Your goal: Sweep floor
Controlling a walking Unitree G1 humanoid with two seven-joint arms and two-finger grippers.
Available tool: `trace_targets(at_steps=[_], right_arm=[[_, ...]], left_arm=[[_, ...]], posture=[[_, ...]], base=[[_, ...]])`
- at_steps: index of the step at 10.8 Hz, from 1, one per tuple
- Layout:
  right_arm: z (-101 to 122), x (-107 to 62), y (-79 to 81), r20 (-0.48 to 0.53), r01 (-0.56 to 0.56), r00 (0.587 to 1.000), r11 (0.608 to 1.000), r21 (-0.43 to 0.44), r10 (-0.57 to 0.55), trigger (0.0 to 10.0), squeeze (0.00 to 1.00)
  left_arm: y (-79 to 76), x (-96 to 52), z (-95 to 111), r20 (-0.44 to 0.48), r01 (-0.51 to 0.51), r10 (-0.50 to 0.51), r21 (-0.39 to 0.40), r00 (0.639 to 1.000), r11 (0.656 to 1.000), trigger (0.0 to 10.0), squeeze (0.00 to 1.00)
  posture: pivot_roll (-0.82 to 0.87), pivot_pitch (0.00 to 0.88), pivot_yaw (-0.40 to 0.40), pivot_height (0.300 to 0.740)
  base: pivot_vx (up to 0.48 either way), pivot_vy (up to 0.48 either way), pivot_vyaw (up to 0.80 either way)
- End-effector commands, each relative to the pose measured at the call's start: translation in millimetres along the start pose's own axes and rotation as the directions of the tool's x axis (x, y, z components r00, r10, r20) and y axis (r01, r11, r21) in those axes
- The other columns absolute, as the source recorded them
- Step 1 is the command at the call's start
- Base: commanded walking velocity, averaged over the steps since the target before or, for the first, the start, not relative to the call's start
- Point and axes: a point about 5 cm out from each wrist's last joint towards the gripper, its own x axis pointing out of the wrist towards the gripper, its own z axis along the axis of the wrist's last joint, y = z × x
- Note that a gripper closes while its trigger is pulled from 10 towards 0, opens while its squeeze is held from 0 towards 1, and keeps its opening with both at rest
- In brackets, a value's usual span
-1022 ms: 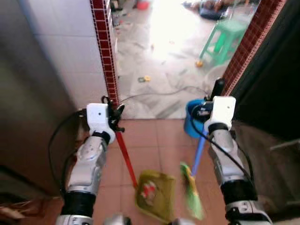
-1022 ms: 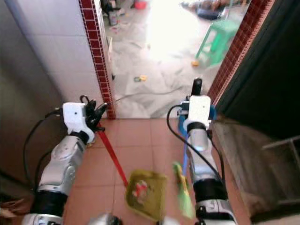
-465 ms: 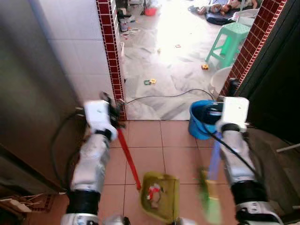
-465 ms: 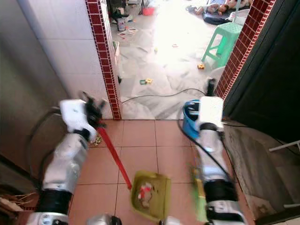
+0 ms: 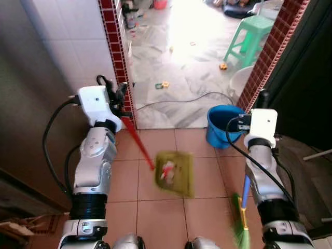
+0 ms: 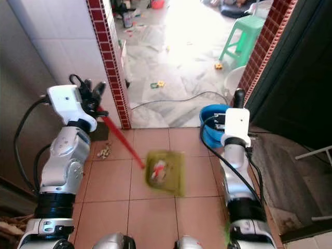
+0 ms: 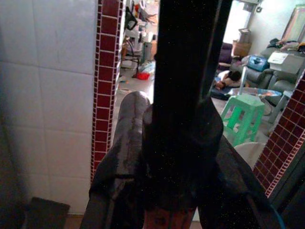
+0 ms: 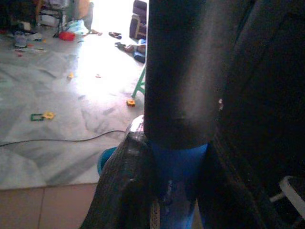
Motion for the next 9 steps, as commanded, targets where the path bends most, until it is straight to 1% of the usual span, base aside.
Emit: trace_targets(at_steps=[1,3,4,5,6,7,9], right_arm=[[13.1,5.6,5.9,0.04,-0.006,0.999,1.0,-0.004,0.006,10.0,0.0],[18.7,3.0,20.8,0.056,-0.052,0.997,0.999,0.009,0.051,10.0,0.0],[16.5,0.1,20.8,0.054,-0.054,0.997,0.999,0.008,0.054,10.0,0.0],[15.0,-0.8,18.6,0.052,-0.053,0.997,0.999,0.004,0.053,10.0,0.0],[11.4,-1.0,12.1,0.046,-0.045,0.998,0.999,-0.006,0.045,10.0,0.0],[10.5,-0.7,9.1,0.044,-0.042,0.998,0.999,-0.011,0.042,10.0,0.0],[9.2,-0.9,5.2,0.042,-0.039,0.998,0.999,-0.017,0.04,10.0,0.0]], left_arm=[[-4.2,0.8,7.7,0.035,0.029,-0.029,-0.004,0.999,1.0,10.0,0.0],[-8.5,-1.5,6.9,0.029,0.046,-0.046,-0.007,0.999,0.999,10.0,0.0],[-9.4,-2.9,3.6,0.019,0.04,-0.04,-0.021,0.999,0.999,10.0,0.0],[-9.4,-3.7,2.0,0.014,0.033,-0.033,-0.036,0.999,0.999,10.0,0.0],[-9.7,-5.2,-0.5,0.007,0.032,-0.032,-0.041,0.999,0.999,10.0,0.0],[-7.8,-5.4,-1.2,0.003,0.026,-0.026,-0.039,1.0,0.999,10.0,0.0],[-4.9,-5.7,-1.8,0.0,0.005,-0.005,-0.045,1.0,0.999,10.0,0.0]], posture=[[-0.03,0.0,0.01,0.74],[-0.04,0.0,0.018,0.74],[-0.05,0.0,0.02,0.74],[-0.05,0.0,0.02,0.74],[-0.05,0.0,0.015,0.74],[-0.05,0.0,0.013,0.74],[-0.05,0.0,0.009,0.74]], base=[[0.0,-0.319,0.0],[0.0,-0.375,0.0],[0.0,-0.439,0.0],[0.0,-0.439,0.0],[0.0,-0.439,0.0],[0.0,-0.322,0.0],[0.0,0.0,0.0]])
